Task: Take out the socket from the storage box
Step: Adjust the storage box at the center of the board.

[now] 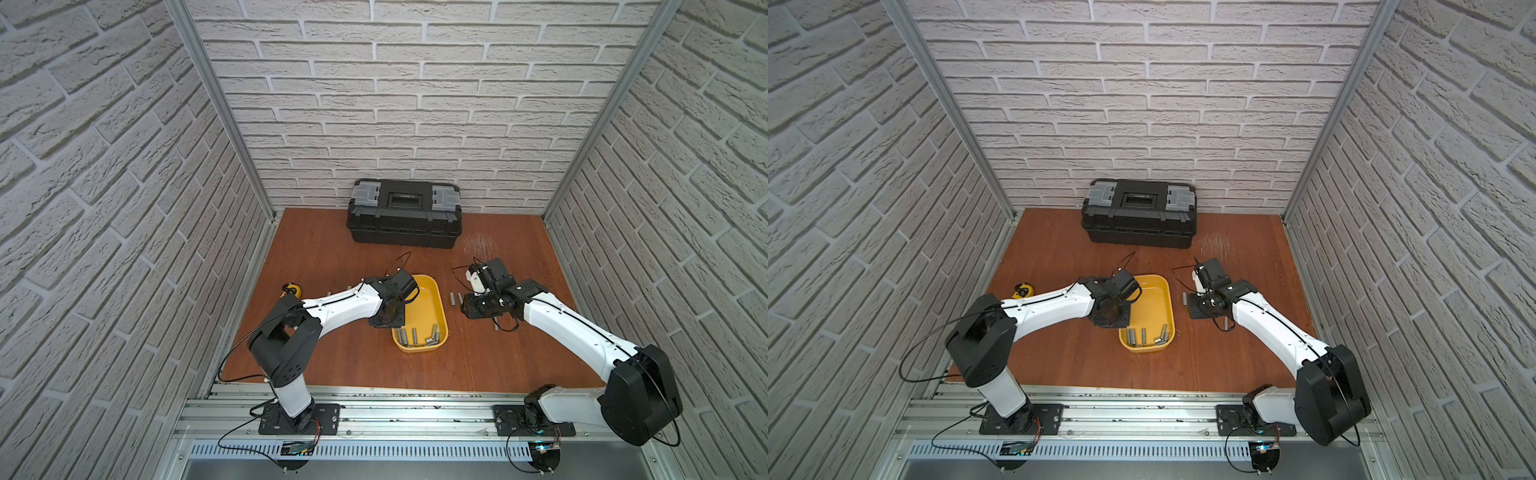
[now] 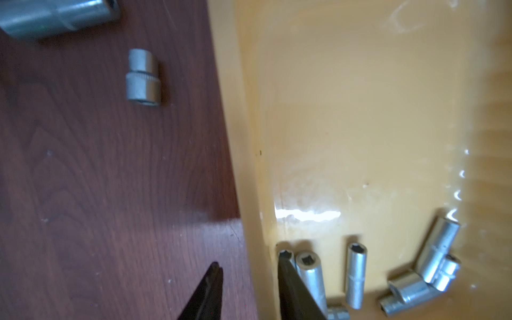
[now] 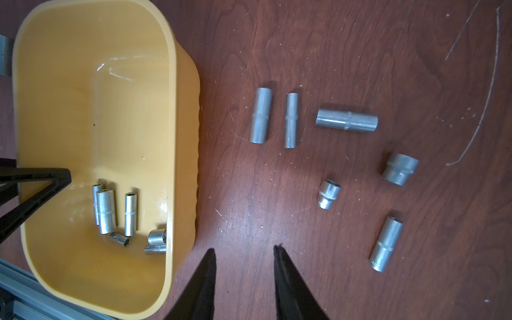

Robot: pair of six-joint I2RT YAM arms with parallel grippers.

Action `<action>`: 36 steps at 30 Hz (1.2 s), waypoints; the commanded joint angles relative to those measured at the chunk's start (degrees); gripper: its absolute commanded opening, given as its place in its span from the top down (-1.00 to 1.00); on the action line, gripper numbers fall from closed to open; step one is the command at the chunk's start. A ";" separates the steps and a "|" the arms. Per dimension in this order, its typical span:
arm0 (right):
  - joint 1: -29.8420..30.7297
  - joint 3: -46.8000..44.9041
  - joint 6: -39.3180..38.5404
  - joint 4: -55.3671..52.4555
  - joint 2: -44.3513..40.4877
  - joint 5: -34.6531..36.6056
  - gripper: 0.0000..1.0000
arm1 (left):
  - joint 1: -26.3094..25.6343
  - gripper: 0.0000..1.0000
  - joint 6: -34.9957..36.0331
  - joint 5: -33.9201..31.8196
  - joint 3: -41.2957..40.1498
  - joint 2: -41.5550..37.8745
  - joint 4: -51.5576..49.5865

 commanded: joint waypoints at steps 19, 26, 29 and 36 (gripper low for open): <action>0.30 -3.09 -0.52 1.40 -2.91 1.36 0.27 | 2.11 0.79 2.99 1.96 6.99 6.30 -4.56; 0.26 -4.85 -0.34 2.14 -3.70 0.99 0.27 | 4.29 0.93 4.09 7.94 9.99 7.50 -9.26; 0.26 -4.80 -0.56 1.76 -3.64 0.45 0.27 | 4.88 0.94 4.27 10.48 11.99 7.54 -11.83; 0.26 -5.11 -0.77 1.81 -4.16 -1.00 0.27 | 6.23 0.93 6.19 15.78 19.05 8.32 -21.92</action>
